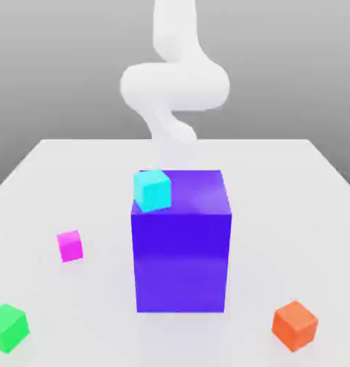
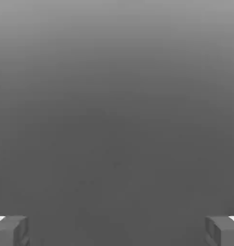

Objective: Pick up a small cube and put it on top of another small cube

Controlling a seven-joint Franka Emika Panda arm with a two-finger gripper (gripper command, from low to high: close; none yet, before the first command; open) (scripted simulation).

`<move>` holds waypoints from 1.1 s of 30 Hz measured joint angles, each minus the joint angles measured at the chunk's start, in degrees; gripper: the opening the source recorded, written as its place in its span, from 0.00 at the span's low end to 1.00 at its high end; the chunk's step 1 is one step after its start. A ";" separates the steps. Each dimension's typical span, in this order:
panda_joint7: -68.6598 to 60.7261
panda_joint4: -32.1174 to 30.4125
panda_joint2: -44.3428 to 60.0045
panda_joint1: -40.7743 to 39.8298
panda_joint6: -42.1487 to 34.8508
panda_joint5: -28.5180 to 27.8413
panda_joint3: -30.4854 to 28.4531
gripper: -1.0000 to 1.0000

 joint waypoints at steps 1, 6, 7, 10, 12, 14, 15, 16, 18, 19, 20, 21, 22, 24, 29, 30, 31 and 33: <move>1.06 -1.50 1.59 -1.43 1.34 -0.63 -0.29 0.50; 5.76 -8.49 8.99 -8.23 7.50 -3.28 -2.20 0.50; 6.65 -9.86 10.45 -9.56 8.71 -3.75 -2.68 0.50; 9.21 -13.97 14.79 -13.54 12.34 -5.06 -4.33 0.50; 10.88 -16.71 17.68 -16.00 14.74 -5.91 -5.72 0.50; 12.46 -19.45 20.56 -18.54 17.17 -6.61 -7.10 0.50; 13.19 -20.82 22.00 -19.81 18.39 -6.90 -7.80 0.50; 13.89 -22.20 23.44 -21.05 19.61 -7.15 -8.54 0.50; 15.18 -24.94 26.33 -23.44 22.07 -7.50 -10.08 0.50; 15.76 -26.32 27.77 -24.58 23.30 -7.59 -10.89 0.50; 16.28 -27.70 29.21 -25.66 24.54 -7.60 -11.74 0.50; 16.72 -29.08 30.65 -26.69 25.79 -7.51 -12.62 0.50; 17.07 -30.47 32.10 -27.65 27.04 -7.29 -13.52 0.50; 17.33 -33.25 34.99 -29.28 29.55 -6.22 -15.38 0.50; 17.29 -34.67 41.55 -30.36 34.65 -4.10 -16.80 0.50; 17.04 -34.43 42.78 -30.45 35.59 -3.54 -16.59 0.50; 16.61 -34.18 44.00 -30.47 36.54 -2.75 -16.17 0.50; 15.29 -33.69 46.41 -31.19 38.46 -0.65 -14.64 0.50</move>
